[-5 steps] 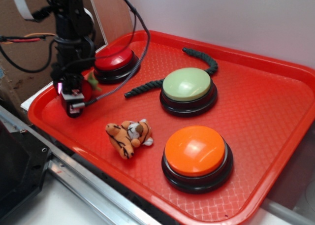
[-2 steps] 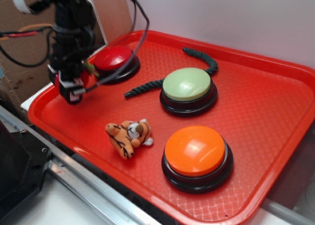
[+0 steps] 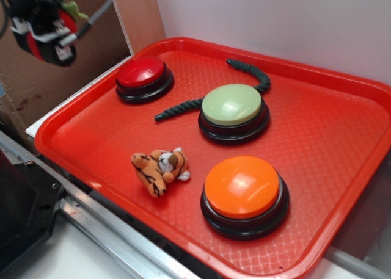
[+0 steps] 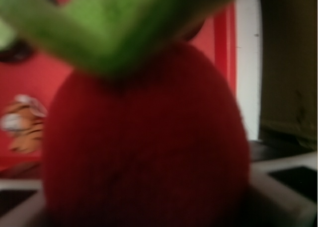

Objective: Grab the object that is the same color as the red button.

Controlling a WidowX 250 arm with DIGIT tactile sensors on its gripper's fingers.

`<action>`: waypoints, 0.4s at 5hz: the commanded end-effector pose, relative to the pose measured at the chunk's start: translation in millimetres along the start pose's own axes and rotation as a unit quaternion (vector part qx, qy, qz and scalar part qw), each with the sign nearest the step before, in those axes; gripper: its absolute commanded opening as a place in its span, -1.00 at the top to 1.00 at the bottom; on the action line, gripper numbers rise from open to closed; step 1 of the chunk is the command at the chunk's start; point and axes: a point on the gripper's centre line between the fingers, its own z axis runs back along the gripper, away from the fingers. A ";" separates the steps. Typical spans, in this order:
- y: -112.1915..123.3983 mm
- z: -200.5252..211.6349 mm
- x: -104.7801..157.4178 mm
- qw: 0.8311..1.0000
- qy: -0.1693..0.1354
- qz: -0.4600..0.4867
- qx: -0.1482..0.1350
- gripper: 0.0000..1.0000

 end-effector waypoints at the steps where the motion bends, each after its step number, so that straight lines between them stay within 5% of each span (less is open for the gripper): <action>1: -25.0 99.4 -14.7 0.998 -0.051 0.035 0.009 1.00; 2: -35.3 105.2 -9.6 0.999 -0.021 0.028 0.022 1.00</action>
